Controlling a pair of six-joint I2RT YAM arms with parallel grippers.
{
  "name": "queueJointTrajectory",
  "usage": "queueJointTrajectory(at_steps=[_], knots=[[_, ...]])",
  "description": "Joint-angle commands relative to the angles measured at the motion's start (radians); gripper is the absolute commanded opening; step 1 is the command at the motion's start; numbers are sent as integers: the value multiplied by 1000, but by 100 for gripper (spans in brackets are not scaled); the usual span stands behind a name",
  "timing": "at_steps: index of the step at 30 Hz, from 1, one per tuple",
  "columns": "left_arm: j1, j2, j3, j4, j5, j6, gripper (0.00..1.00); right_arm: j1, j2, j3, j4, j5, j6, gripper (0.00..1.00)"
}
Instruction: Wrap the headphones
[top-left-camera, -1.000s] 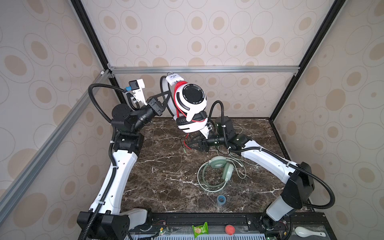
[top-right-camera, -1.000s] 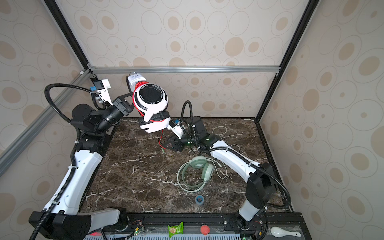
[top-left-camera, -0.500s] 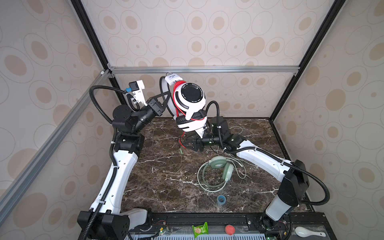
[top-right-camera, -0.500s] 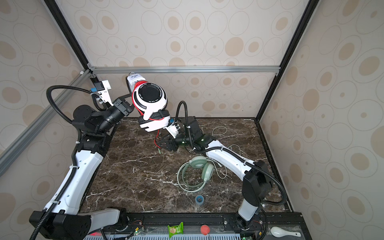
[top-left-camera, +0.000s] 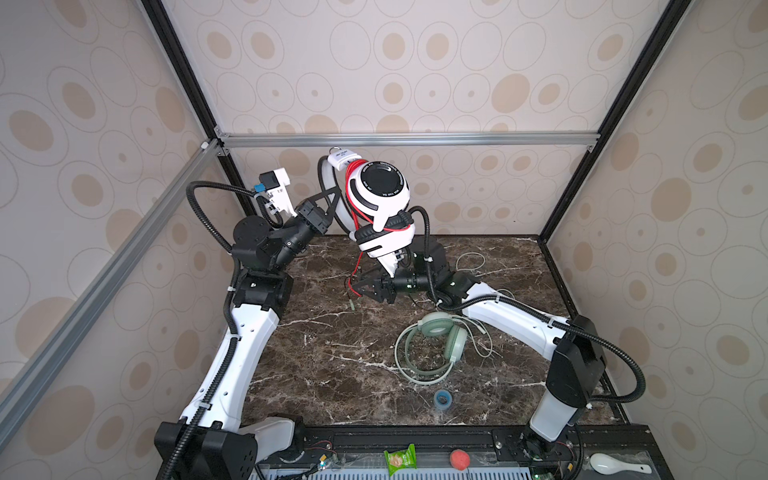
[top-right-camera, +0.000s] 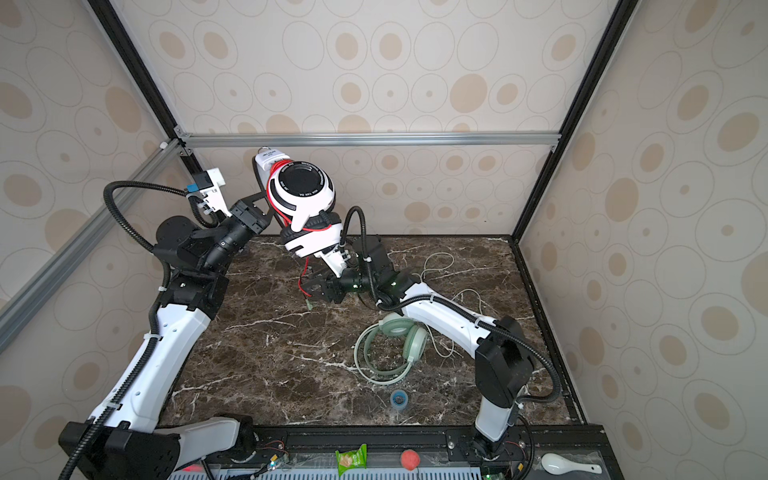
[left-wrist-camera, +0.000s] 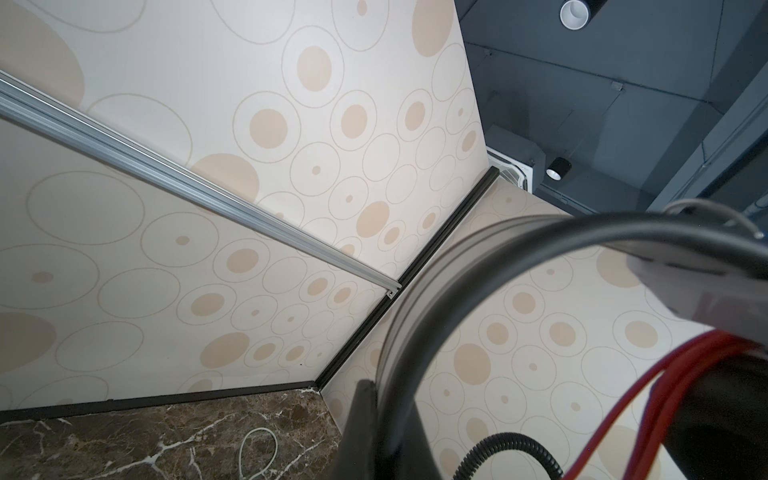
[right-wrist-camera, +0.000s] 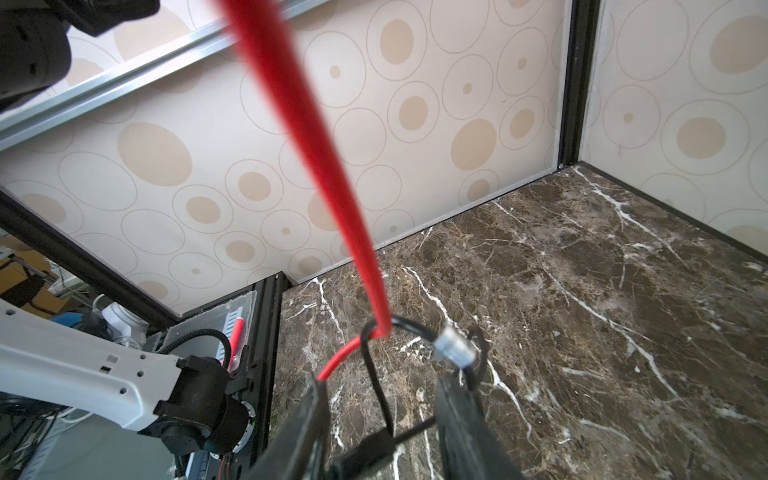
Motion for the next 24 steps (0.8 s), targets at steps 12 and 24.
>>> queueJointTrajectory(at_steps=[12, 24], knots=[[-55, -41, 5, 89, -93, -67, 0, 11, 59, 66, 14, 71, -21, 37], [-121, -50, -11, 67, -208, -66, 0, 9, 98, 98, 69, 223, 4, 31]])
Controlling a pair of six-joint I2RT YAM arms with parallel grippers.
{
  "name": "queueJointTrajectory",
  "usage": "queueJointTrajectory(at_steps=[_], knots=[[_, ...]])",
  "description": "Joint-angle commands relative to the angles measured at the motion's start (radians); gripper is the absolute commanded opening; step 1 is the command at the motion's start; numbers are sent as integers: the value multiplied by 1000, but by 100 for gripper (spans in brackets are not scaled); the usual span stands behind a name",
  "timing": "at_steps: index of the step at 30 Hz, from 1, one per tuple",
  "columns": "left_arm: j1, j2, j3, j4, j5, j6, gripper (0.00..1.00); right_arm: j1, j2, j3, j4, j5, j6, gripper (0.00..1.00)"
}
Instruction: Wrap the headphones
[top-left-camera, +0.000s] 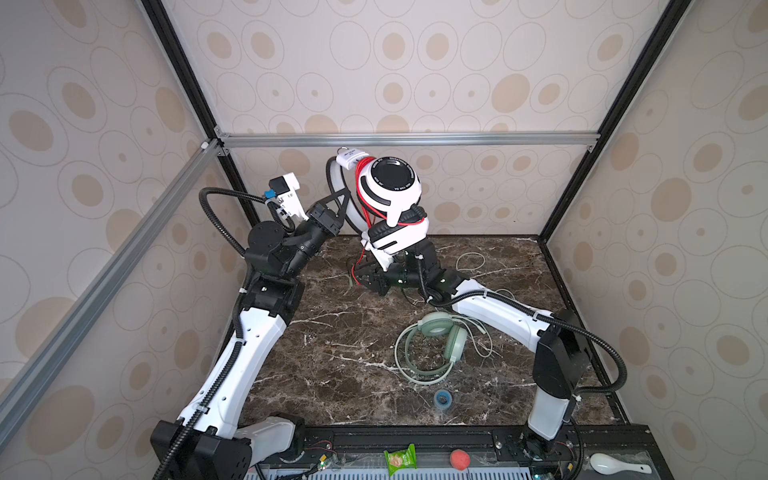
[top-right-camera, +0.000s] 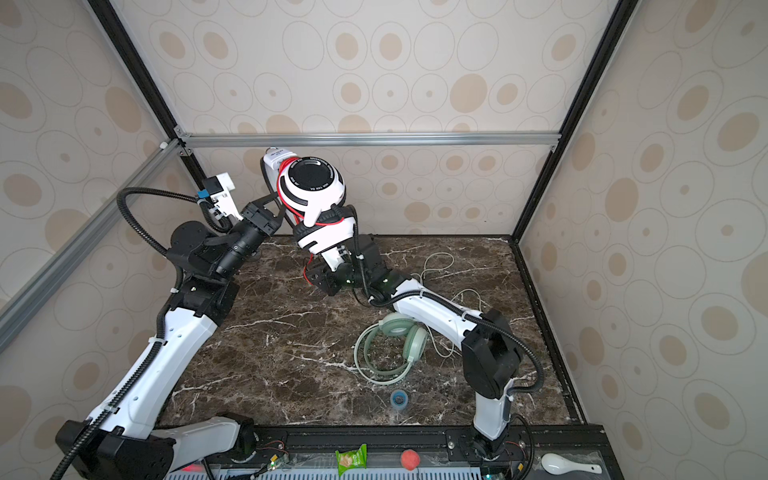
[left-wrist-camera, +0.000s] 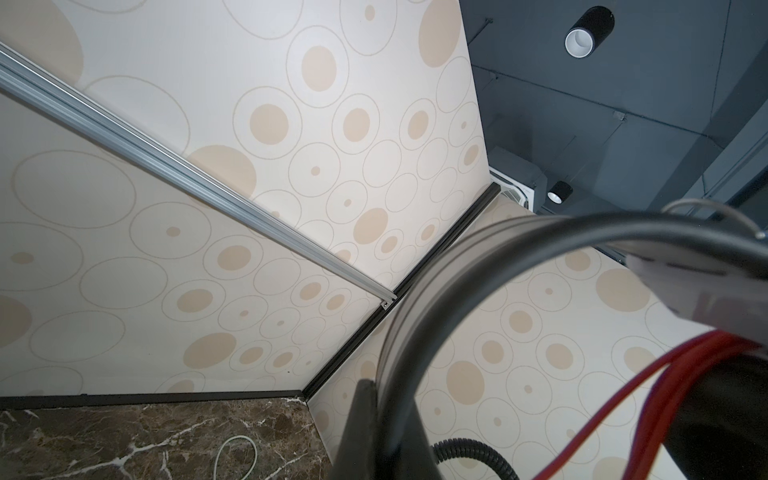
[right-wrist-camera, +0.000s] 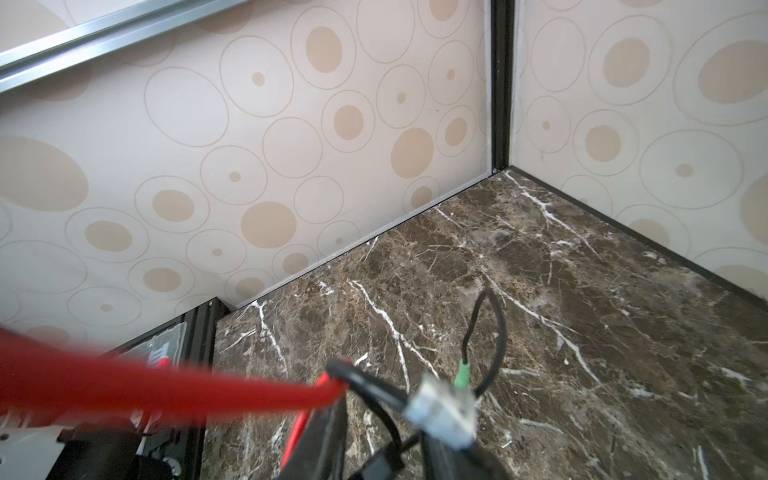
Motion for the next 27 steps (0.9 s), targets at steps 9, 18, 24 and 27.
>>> queueJointTrajectory(at_steps=[9, 18, 24, 27], knots=[[-17, -50, 4, 41, -67, -50, 0, 7, 6, 41, 75, 85, -2, 21], [-47, -30, 30, 30, -73, -50, 0, 7, 44, 58, 104, 88, 22, 25], [-53, -37, 26, 30, -91, -54, 0, 6, 85, 53, 115, 70, 32, 26], [-54, -33, 39, 19, -91, -47, 0, 6, 83, 27, 132, 54, 38, 26]])
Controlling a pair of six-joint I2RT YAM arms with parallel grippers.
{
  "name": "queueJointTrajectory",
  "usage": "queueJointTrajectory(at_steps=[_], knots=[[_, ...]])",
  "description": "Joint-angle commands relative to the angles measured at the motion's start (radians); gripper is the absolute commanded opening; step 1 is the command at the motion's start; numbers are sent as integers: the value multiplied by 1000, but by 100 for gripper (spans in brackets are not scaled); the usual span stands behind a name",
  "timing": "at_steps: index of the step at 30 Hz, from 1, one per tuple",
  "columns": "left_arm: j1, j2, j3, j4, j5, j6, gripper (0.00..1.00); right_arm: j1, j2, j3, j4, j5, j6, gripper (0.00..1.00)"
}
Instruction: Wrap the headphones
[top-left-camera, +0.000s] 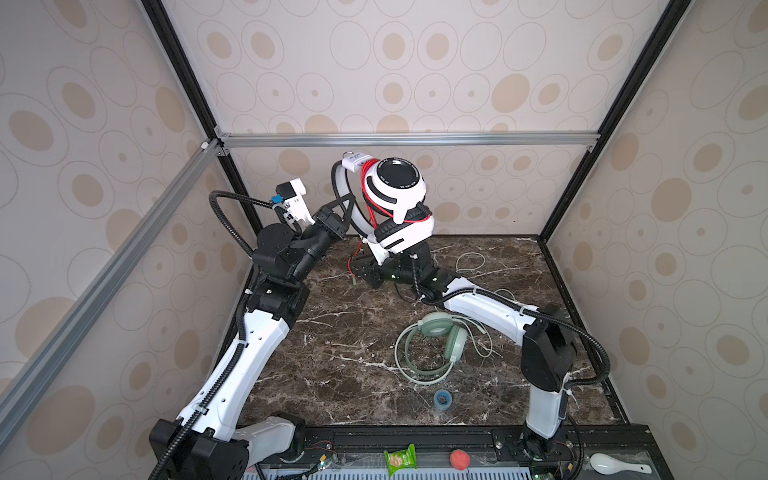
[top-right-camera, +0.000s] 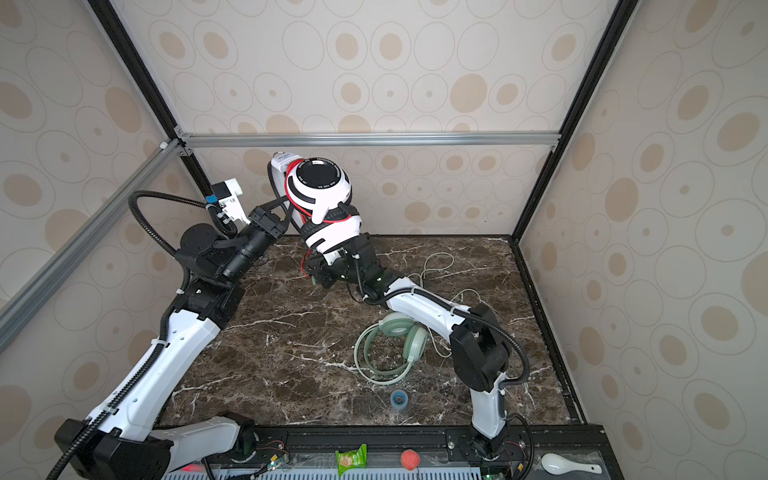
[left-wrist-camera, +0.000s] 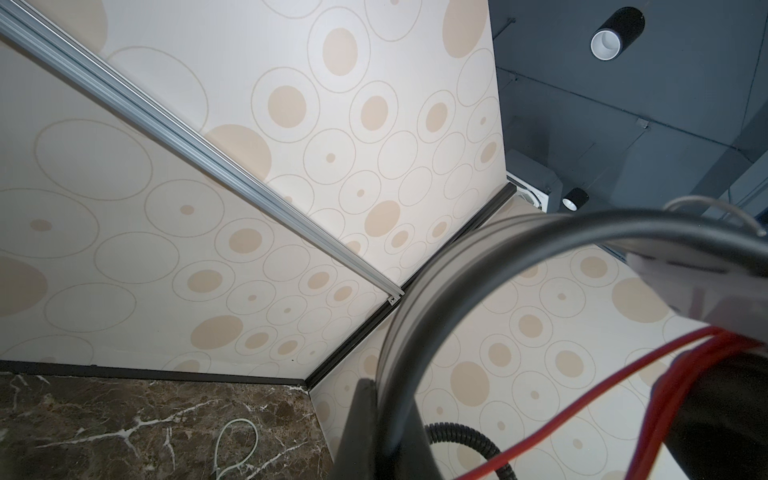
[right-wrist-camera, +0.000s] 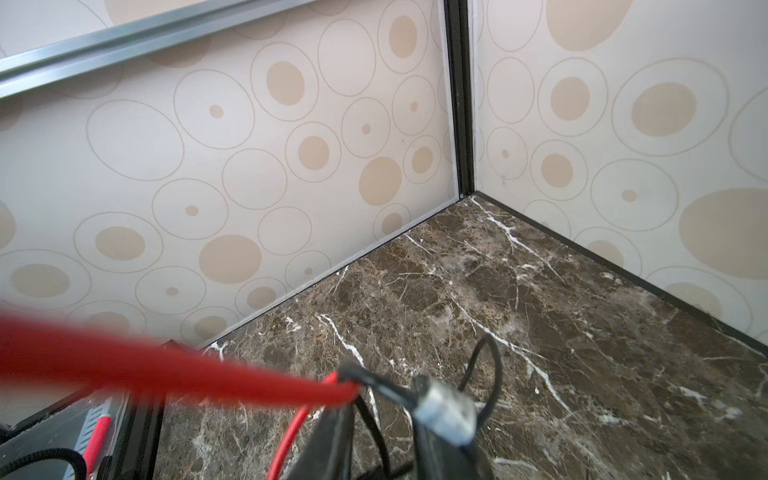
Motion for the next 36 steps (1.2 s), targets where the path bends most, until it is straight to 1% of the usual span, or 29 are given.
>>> queueJointTrajectory(at_steps=[1, 8, 9, 11, 13, 16, 17, 19, 24, 26, 28, 31, 36], knots=[[-6, -22, 60, 62, -19, -41, 0, 7, 6, -19, 41, -25, 13, 26], [-14, -21, 43, 85, -26, -57, 0, 7, 22, 6, 44, -17, 24, 27], [-17, -21, 40, 88, -28, -58, 0, 6, 28, 14, 43, -12, 27, 25], [-24, -19, 36, 95, -36, -61, 0, 7, 43, 25, 43, 9, 36, 16], [-26, -16, 40, 96, -36, -60, 0, 6, 60, 37, 31, 23, 30, 13], [-35, -12, 50, 96, -41, -59, 0, 3, 101, 69, -32, 73, 26, 6], [-37, -9, 54, 94, -42, -57, 0, -2, 109, 67, -35, 78, 32, 5], [-38, -12, 57, 90, -51, -53, 0, -13, 119, 46, -17, 87, 57, 4], [-38, -18, 59, 102, -69, -56, 0, -57, 129, -36, 67, 56, 157, 4], [-38, -20, 70, 94, -84, -42, 0, -88, 126, -94, 147, 31, 238, 5], [-38, -32, 76, 83, -116, -20, 0, -112, 119, -137, 194, 20, 286, 5], [-38, -58, 83, 53, -187, 15, 0, -136, 104, -178, 205, 15, 297, 5], [-35, -76, 112, 9, -249, 62, 0, -157, 101, -190, 117, 30, 281, 3]])
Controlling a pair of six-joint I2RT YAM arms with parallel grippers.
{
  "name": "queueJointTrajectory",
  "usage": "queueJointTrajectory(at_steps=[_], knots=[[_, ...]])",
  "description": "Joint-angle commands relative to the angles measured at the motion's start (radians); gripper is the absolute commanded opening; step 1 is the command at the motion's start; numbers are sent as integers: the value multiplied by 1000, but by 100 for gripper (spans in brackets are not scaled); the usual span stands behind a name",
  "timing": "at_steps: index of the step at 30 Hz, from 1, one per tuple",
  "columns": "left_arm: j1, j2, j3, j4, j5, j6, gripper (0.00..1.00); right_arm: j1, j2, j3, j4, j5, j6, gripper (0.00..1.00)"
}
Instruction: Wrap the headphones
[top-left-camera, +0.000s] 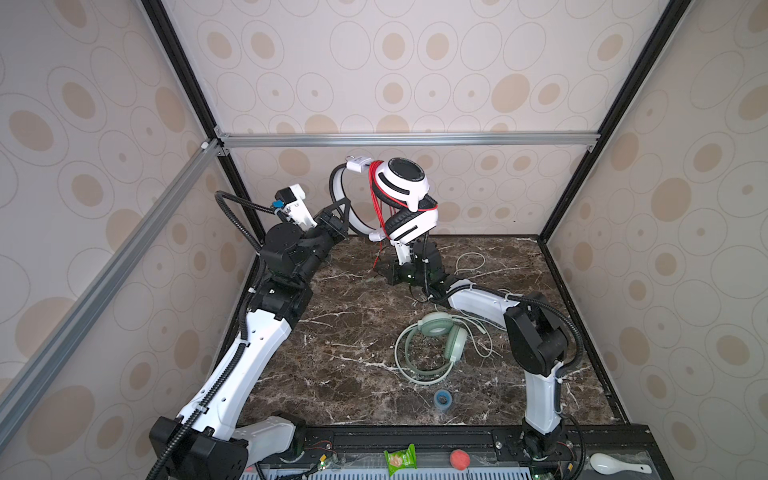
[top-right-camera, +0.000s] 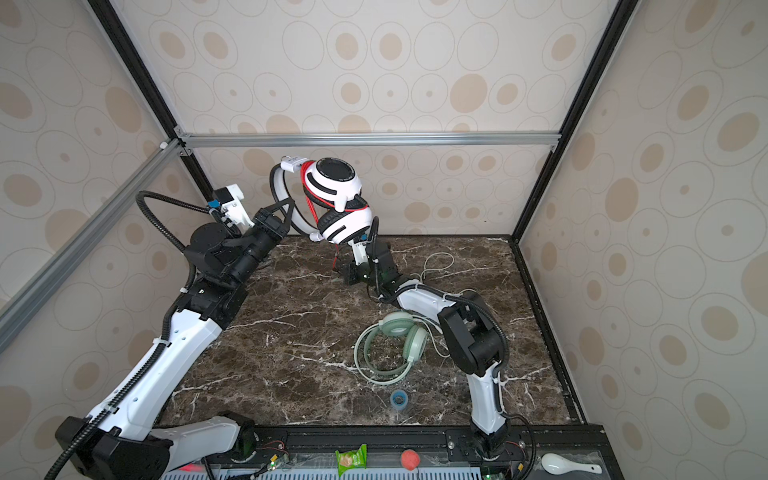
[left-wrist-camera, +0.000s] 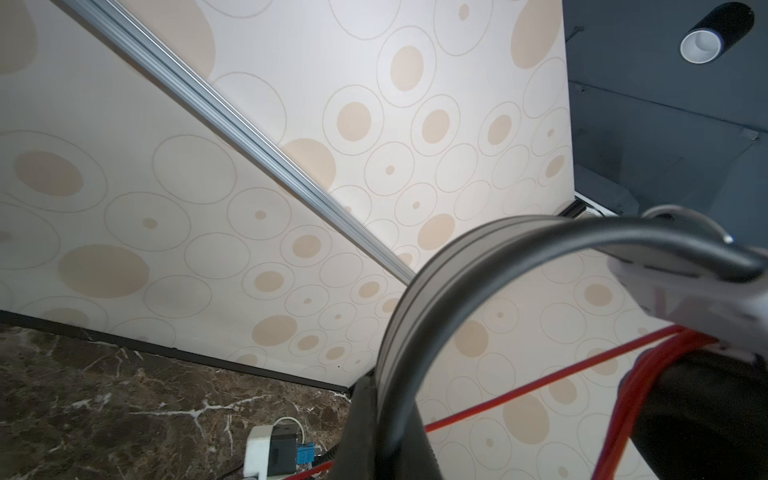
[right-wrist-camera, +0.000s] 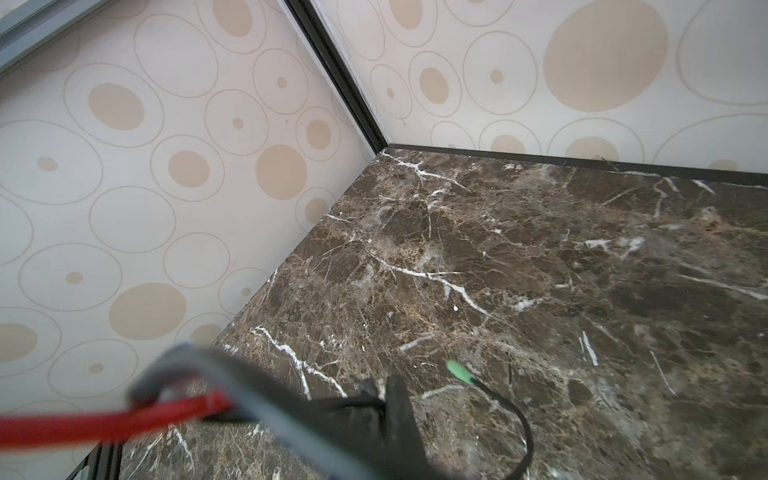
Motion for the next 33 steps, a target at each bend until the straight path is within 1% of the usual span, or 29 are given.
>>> queueJointTrajectory(at_steps=[1, 4, 7, 9, 11, 12, 15, 17, 22, 27, 28, 29, 31, 33], knots=[[-7, -81, 103, 122, -80, 4, 0, -2, 3, -21, -81, 4, 13, 4], [5, -99, 102, 114, -124, 17, 0, -2, -7, -23, -121, 9, -32, 6], [28, -112, 117, 92, -149, 29, 0, -7, -45, -84, -86, 15, -71, 8], [54, -116, 124, 87, -141, 32, 0, -23, -66, -124, -69, -3, -57, 8], [75, -119, 128, 86, -133, 32, 0, -45, -82, -176, 7, -31, 5, 9], [83, -121, 125, 57, -133, 32, 0, -51, -88, -189, 29, -41, 18, 10], [95, -118, 120, 53, -125, 32, 0, -52, -96, -168, -34, -43, -5, 10], [101, -119, 123, 49, -132, 39, 0, -57, -109, -191, -22, -32, 3, 11], [136, -110, 167, 12, -114, 49, 0, -89, -141, -329, 169, -58, 104, 15], [152, -112, 176, -16, -111, 49, 0, -156, -163, -456, 352, -46, 257, 19], [153, -113, 178, -17, -107, 49, 0, -163, -162, -462, 355, -44, 264, 21], [154, -110, 180, -19, -104, 49, 0, -163, -162, -454, 334, -52, 241, 23], [154, -110, 178, -20, -102, 46, 0, -157, -171, -421, 242, -64, 185, 28], [154, -110, 169, -16, -102, 43, 0, -146, -189, -391, 143, -43, 109, 33]])
